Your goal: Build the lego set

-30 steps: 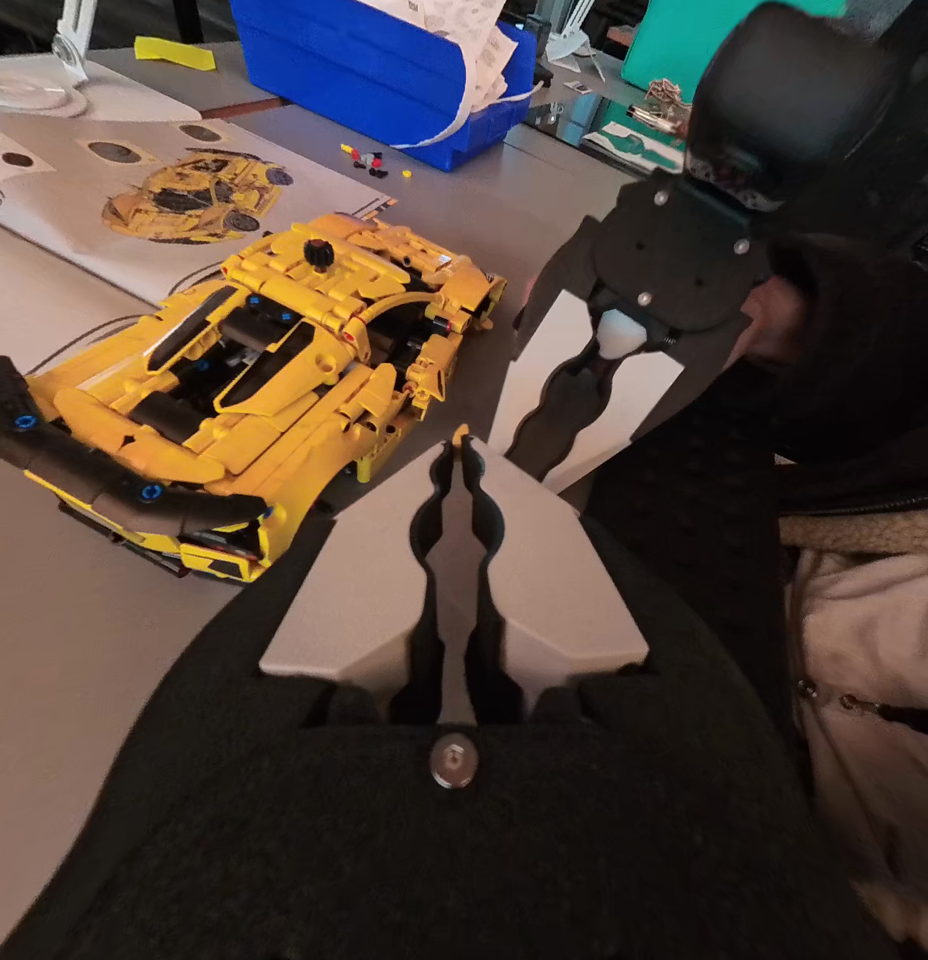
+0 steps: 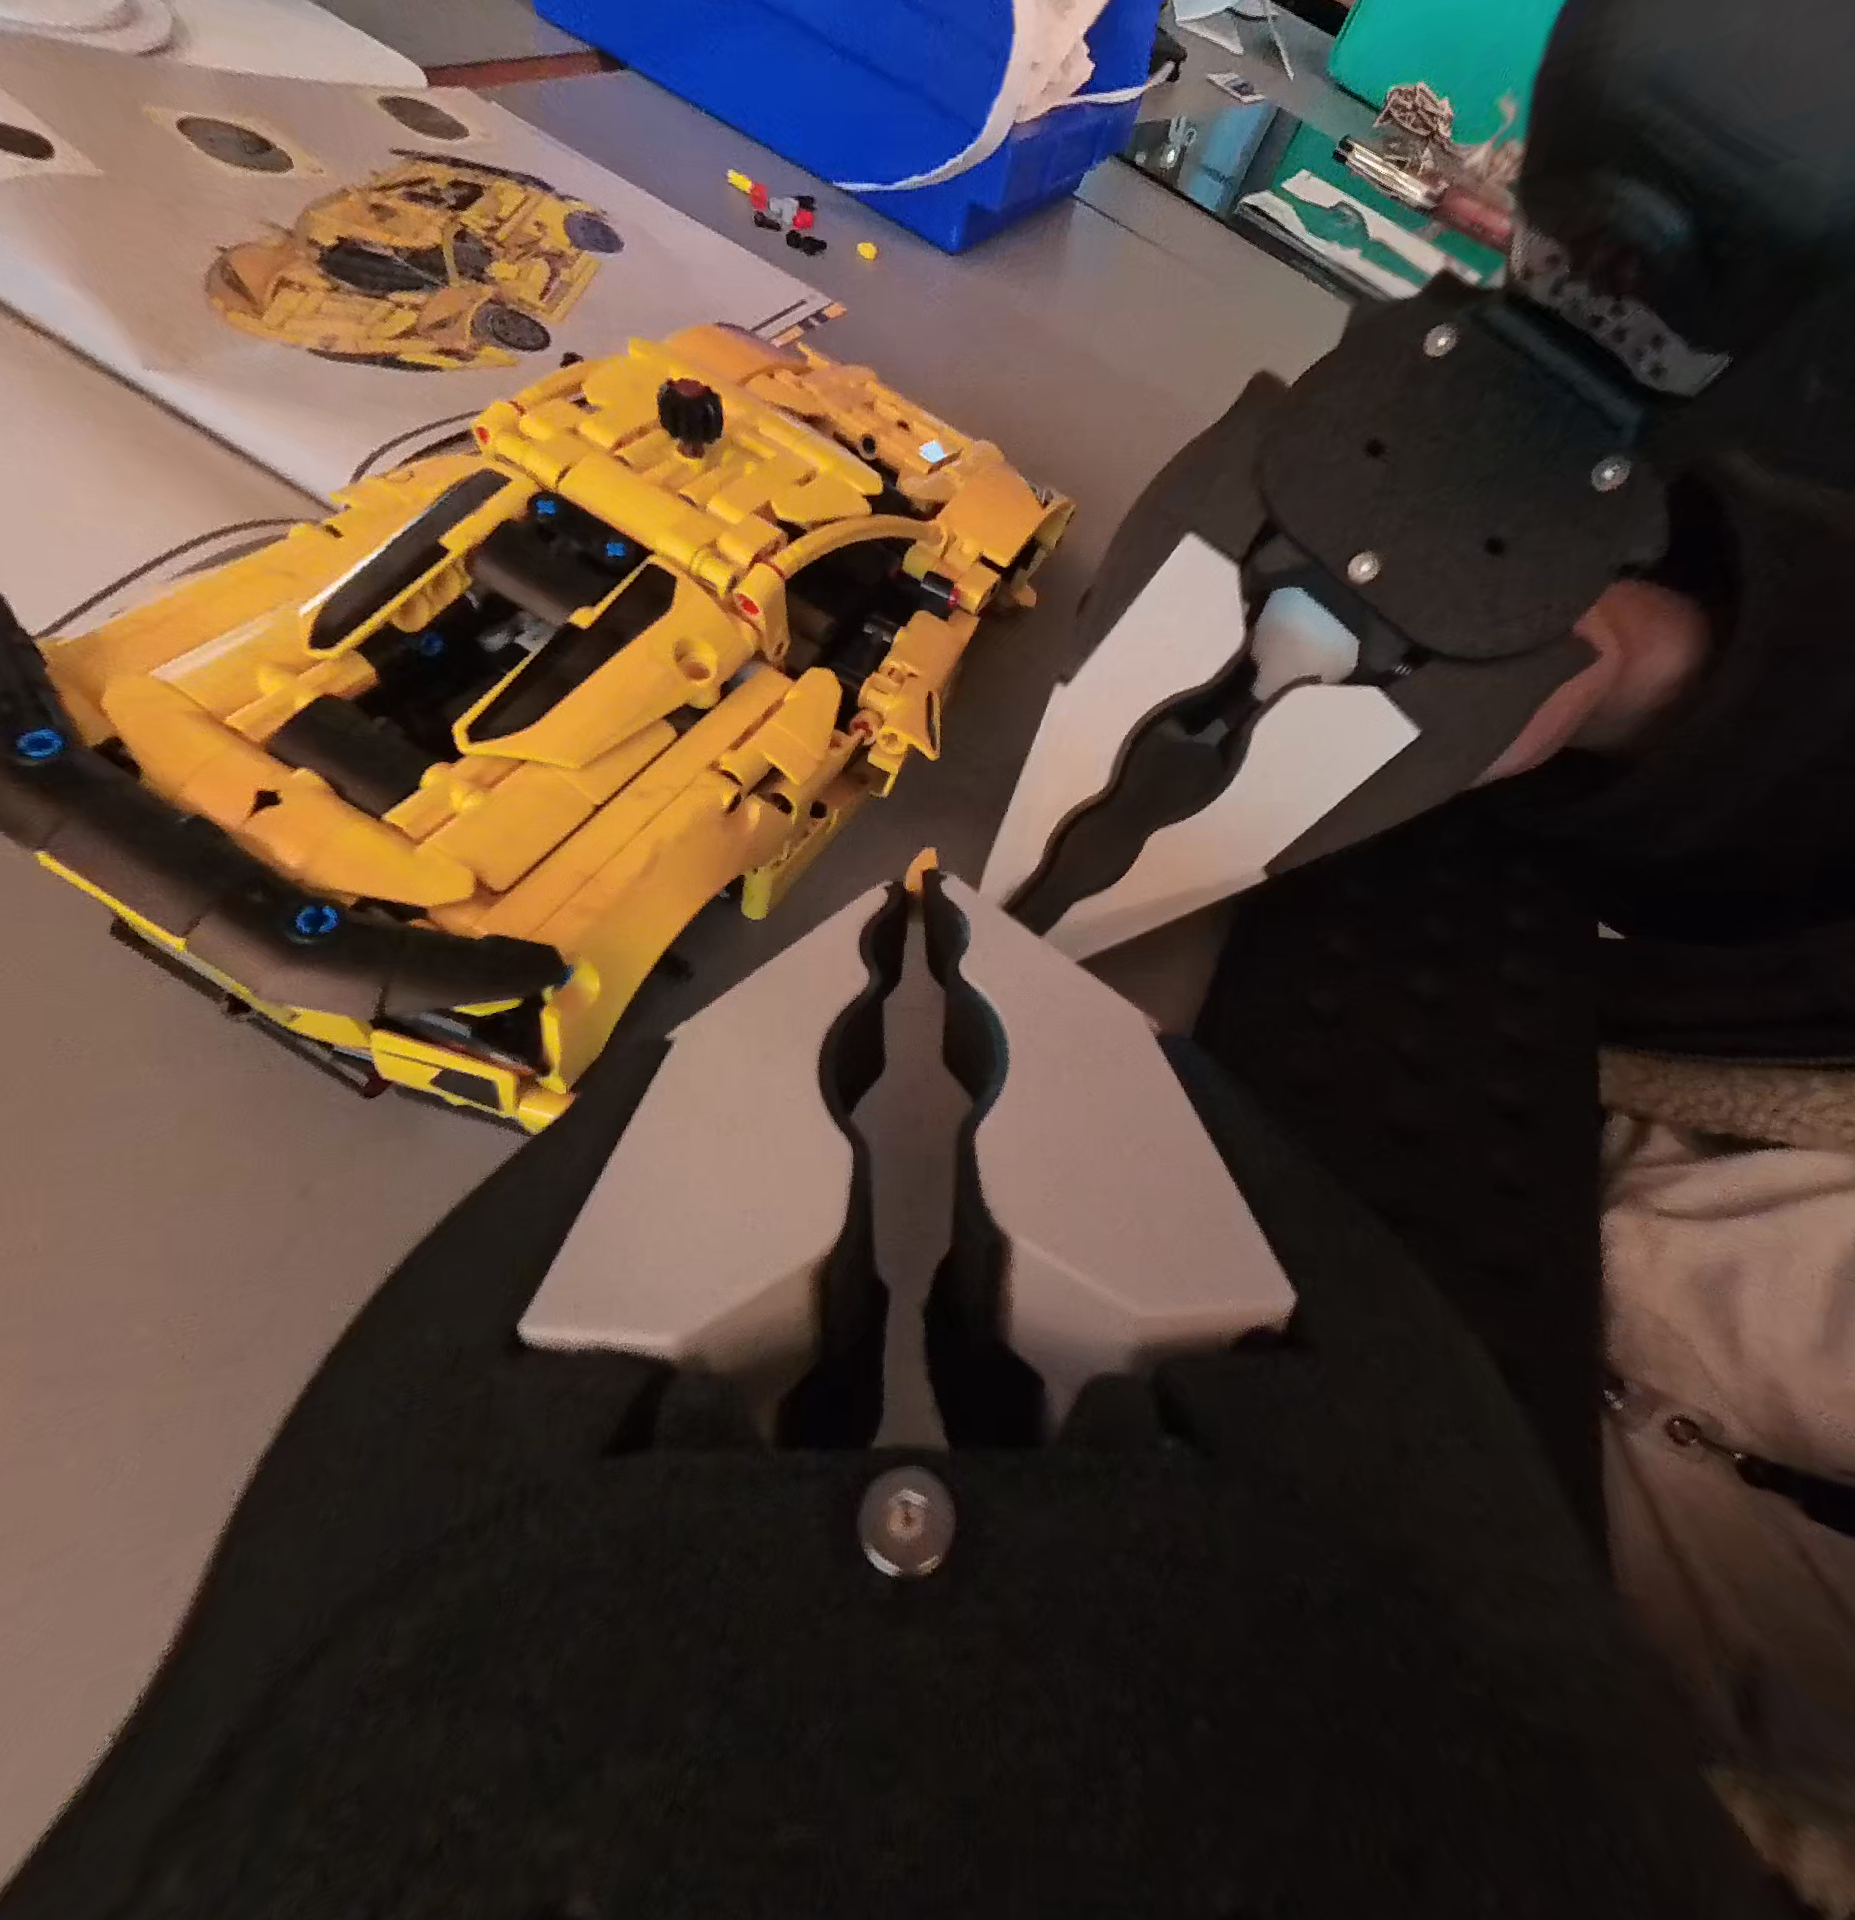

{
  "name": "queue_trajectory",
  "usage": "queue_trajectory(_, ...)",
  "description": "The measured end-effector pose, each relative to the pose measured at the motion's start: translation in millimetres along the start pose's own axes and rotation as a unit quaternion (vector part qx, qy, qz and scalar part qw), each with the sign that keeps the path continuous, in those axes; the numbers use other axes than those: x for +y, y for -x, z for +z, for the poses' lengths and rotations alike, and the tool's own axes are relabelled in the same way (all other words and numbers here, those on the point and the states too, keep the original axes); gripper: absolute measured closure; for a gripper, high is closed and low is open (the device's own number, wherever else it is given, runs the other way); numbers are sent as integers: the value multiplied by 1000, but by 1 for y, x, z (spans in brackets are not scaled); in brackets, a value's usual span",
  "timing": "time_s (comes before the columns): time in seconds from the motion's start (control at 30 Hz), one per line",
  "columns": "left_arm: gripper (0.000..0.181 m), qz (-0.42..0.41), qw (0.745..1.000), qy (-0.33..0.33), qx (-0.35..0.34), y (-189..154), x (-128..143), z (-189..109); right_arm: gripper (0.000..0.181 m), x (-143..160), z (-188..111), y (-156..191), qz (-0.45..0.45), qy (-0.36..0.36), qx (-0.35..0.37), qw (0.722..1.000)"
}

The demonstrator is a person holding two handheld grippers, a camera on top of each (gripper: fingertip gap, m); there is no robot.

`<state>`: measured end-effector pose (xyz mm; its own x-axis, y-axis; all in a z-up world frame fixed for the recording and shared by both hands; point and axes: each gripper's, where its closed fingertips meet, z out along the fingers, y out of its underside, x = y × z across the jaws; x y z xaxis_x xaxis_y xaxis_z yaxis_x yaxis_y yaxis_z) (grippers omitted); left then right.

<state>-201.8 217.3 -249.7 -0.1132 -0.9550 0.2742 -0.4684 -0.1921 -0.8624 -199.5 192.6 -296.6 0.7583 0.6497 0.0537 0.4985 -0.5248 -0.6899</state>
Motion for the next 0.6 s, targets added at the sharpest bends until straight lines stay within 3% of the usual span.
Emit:
queue_trajectory(0.07,179,4,1000,-12,9,-3,-3,-2,174,-17,-11,-1,27,-55,-11,998)
queue_trajectory(0.13,179,17,999,-28,17,-8,-7,-6,174,-35,-24,3,103,-120,-71,985)
queue_trajectory(0.3,179,74,993,-82,44,-28,-22,-14,174,-61,-57,8,280,-234,-240,899)
queue_trajectory(0.4,178,123,983,-121,66,-47,-31,-20,174,-62,-66,22,353,-231,-364,830)
queue_trajectory(0.6,179,173,968,-131,126,-79,-29,-26,175,-59,-83,48,357,-189,-480,779)
